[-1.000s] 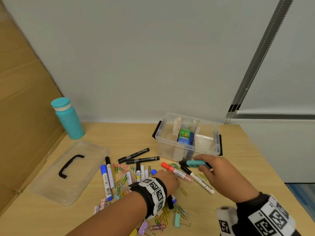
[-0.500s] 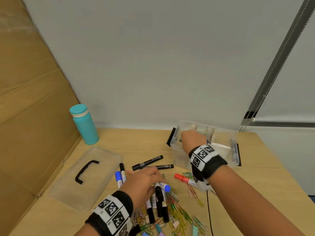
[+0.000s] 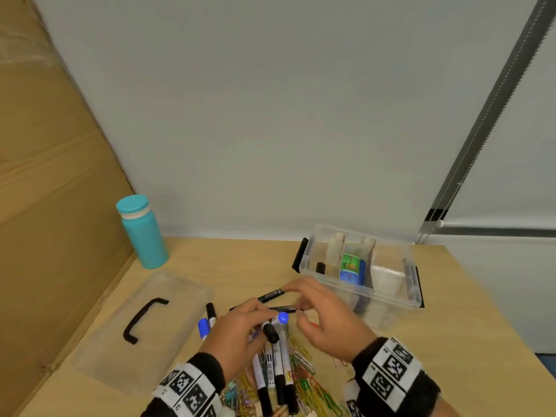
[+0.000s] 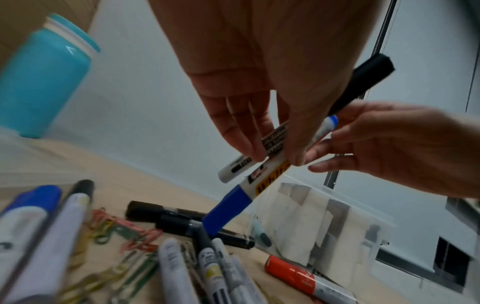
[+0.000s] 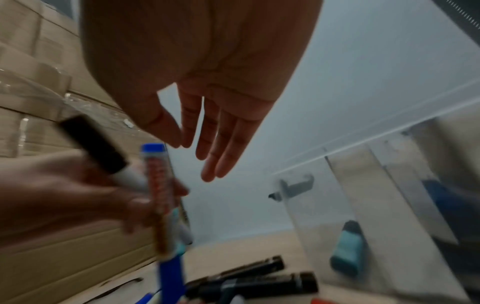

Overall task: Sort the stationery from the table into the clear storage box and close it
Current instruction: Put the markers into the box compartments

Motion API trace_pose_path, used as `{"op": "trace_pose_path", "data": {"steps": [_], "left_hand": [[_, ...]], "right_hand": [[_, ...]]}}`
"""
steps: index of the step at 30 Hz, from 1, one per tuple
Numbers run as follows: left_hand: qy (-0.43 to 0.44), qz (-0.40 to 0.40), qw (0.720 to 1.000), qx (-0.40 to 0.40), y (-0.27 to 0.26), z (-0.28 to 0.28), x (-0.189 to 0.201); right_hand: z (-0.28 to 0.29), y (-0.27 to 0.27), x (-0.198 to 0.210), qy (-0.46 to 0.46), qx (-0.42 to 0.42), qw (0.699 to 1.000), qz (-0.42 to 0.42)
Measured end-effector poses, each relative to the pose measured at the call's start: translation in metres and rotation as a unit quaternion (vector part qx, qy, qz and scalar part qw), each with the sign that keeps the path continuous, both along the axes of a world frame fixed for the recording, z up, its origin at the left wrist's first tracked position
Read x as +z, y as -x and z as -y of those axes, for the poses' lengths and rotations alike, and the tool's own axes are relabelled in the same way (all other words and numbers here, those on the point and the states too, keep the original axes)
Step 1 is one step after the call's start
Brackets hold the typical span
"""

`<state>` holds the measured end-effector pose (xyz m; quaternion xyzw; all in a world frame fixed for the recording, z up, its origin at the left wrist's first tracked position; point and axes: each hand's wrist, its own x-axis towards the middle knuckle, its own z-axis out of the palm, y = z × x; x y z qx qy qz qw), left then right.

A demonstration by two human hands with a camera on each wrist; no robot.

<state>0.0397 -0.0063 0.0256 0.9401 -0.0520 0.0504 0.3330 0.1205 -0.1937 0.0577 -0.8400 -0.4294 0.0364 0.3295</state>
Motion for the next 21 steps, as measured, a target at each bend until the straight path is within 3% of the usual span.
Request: {"op": "trace_pose_path", "data": {"steps": [3, 8, 11, 15, 17, 21], "left_hand": [[0.002, 0.017, 1.000, -0.012, -0.014, 0.008, -0.001], [0.026, 0.028, 0.999, -0.035, -0.016, 0.011, -0.001], [0.083, 0.051, 0.995, 0.002, -0.012, 0.002, 0.002], [0.095, 0.046, 0.994, 0.029, 0.000, -0.015, -0.005], [0.091, 0.044, 0.994, 0.036, 0.006, -0.020, -0.011], [0.088, 0.019, 0.995, 0.036, 0.013, -0.021, -0.017]], "right_hand": [[0.002, 0.014, -0.012, -0.036, 0.029, 0.999, -0.003], [0.015, 0.015, -0.007, -0.046, -0.028, 0.996, 0.064], [0.025, 0.008, 0.022, -0.038, -0.092, 0.991, 0.092], [0.035, -0.020, 0.053, -0.075, -0.202, 0.965, 0.147], [0.027, -0.038, 0.053, -0.030, -0.235, 0.958, 0.161], [-0.007, -0.075, 0.028, 0.118, -0.260, 0.953, 0.104]]}}
